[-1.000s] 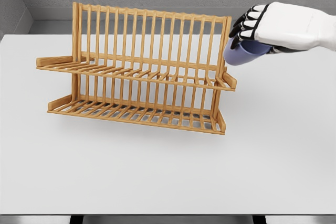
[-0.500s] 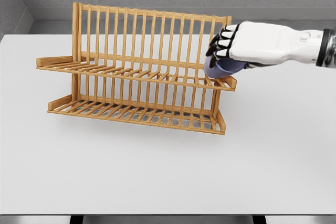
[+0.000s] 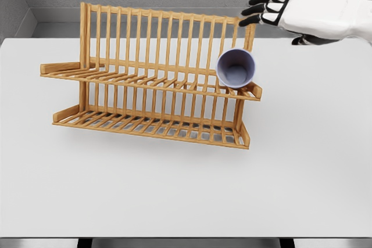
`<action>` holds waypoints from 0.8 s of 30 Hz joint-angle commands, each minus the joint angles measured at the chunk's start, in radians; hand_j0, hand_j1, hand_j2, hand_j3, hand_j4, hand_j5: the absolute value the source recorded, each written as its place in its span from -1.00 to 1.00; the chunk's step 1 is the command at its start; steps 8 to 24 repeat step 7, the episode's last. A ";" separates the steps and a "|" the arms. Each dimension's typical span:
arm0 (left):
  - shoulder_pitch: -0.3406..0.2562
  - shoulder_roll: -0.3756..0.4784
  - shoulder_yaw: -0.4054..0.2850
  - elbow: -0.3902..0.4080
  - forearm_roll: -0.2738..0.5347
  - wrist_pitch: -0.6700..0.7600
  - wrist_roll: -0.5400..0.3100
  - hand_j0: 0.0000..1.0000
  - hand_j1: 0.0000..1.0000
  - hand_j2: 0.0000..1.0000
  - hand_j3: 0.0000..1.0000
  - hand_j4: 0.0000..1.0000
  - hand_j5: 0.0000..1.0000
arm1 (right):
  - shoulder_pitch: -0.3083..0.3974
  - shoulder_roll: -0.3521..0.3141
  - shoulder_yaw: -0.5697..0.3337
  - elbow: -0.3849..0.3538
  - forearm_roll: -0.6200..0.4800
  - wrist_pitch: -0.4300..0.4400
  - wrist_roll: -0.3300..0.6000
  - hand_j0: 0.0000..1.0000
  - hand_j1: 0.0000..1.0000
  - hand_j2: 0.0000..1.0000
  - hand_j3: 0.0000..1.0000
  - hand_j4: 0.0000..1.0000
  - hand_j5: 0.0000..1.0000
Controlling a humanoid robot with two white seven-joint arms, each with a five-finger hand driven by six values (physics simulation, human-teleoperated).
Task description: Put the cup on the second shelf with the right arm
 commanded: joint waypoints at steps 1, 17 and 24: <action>0.000 0.000 0.000 0.000 0.000 0.000 0.000 1.00 1.00 1.00 1.00 1.00 1.00 | 0.018 -0.002 -0.124 0.097 -0.003 0.003 0.000 1.00 1.00 1.00 1.00 1.00 1.00; 0.000 0.000 0.000 0.000 0.000 0.000 0.000 1.00 1.00 1.00 1.00 1.00 1.00 | 0.333 0.138 -0.355 0.215 0.007 0.003 0.000 1.00 1.00 1.00 1.00 1.00 1.00; 0.000 0.000 0.000 0.000 0.000 0.000 0.000 1.00 1.00 1.00 1.00 1.00 1.00 | 0.333 0.138 -0.355 0.215 0.007 0.003 0.000 1.00 1.00 1.00 1.00 1.00 1.00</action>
